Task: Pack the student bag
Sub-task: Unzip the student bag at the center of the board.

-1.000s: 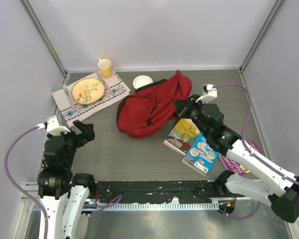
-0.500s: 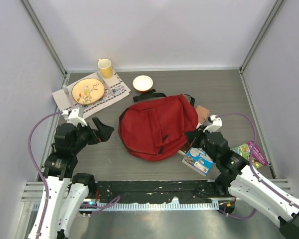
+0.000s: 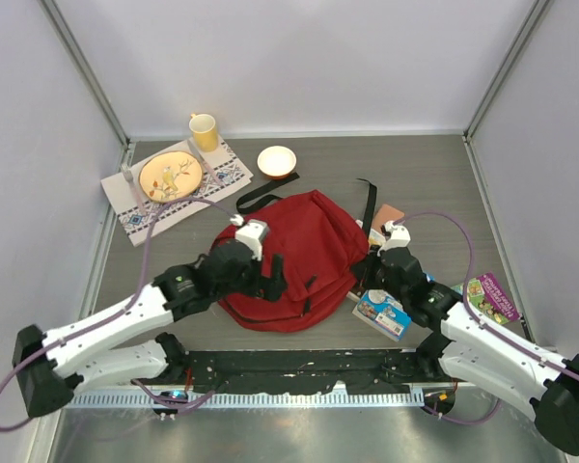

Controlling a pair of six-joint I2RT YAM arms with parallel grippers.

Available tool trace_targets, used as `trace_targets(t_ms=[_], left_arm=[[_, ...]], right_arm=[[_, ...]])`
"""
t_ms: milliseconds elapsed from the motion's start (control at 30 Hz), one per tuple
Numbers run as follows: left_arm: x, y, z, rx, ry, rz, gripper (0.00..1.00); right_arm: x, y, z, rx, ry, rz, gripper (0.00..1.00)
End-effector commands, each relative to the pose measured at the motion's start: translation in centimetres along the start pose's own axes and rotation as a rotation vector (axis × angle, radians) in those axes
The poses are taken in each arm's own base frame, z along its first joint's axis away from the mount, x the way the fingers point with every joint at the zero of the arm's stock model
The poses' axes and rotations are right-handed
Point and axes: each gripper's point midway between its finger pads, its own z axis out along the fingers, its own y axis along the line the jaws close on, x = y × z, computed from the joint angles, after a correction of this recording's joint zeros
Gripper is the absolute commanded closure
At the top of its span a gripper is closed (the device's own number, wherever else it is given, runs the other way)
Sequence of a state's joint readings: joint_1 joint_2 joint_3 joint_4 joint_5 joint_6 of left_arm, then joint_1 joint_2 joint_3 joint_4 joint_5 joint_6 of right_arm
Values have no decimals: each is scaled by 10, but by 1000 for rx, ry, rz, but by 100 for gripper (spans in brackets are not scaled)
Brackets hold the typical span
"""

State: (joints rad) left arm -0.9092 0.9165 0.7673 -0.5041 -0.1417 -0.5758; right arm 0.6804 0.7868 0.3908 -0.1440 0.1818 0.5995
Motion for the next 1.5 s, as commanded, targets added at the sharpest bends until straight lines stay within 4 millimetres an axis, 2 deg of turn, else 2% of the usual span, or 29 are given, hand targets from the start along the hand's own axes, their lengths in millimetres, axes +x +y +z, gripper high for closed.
trace_targets(t_ms=[0, 167, 333, 500, 600, 800, 933, 1067, 1267, 1467], left_arm=[[-21, -39, 19, 23, -91, -15, 1], [-2, -59, 37, 57, -48, -53, 20], [18, -68, 53, 72, -16, -112, 26], [37, -77, 71, 52, 44, -113, 39], [44, -78, 75, 42, 67, -120, 47], [59, -82, 76, 58, 114, -123, 54], [70, -85, 78, 65, 155, -119, 64], [79, -78, 84, 26, 182, -114, 64], [80, -73, 86, -1, 174, -122, 65], [79, -69, 86, -19, 165, -114, 76]], right_arm=[[-34, 22, -4, -64, -103, 37, 99], [-31, 18, -7, -59, -111, 69, 99], [-30, 16, -7, -57, -116, 90, 99], [-32, 17, -7, -57, -120, 101, 99], [-32, 17, -7, -55, -119, 105, 99], [-29, 16, -6, -50, -113, 110, 99], [-30, 15, -6, -47, -118, 115, 99], [-30, 16, -6, -53, -117, 115, 99], [-30, 17, -7, -58, -117, 119, 99], [-29, 17, -7, -59, -116, 119, 99]])
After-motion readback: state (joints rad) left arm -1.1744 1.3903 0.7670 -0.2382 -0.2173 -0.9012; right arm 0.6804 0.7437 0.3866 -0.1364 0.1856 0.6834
